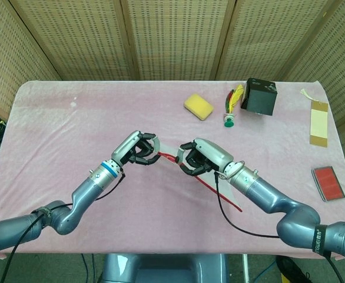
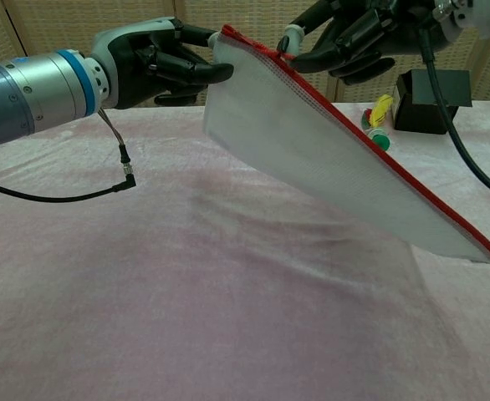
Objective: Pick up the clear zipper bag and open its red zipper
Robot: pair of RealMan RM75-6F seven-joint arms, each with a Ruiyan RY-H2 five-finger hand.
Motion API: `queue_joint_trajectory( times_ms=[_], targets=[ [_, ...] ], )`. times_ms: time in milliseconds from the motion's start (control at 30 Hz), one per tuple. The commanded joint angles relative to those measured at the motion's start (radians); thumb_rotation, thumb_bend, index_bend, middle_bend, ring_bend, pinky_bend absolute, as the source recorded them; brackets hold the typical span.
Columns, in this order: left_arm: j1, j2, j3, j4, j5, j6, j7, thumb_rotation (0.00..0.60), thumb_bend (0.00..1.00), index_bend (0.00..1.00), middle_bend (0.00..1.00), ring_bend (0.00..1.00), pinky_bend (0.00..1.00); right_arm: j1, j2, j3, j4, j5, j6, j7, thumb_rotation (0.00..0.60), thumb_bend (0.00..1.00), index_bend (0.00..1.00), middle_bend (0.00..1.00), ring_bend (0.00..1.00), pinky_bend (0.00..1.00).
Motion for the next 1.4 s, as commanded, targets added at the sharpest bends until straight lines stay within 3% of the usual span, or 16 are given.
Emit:
queue_joint_trajectory(
  times_ms=[33,567,1400],
  targets=[
    [0.002,0.006,-0.005,-0.002,-0.005,-0.005,-0.011,0.6,0.65,0.88,0.97,0.85,0.96,-0.004,0.003,-0.006,0.003,-0.01,0.0,0.003,0.6,0.73,0.86,0.97,0.96,1.0],
    [0.009,0.022,-0.023,-0.021,-0.014,-0.019,-0.079,0.6,0.65,0.89,0.97,0.85,0.96,-0.005,-0.013,-0.032,0.022,-0.049,0.027,0.012,0.6,0.73,0.86,0.97,0.96,1.0],
    [0.043,0.091,-0.076,-0.112,-0.017,0.002,-0.205,0.6,0.66,0.89,0.97,0.85,0.96,0.018,-0.053,-0.095,0.084,0.035,0.043,-0.059,0.6,0.73,0.86,0.97,0.96,1.0]
  ],
)
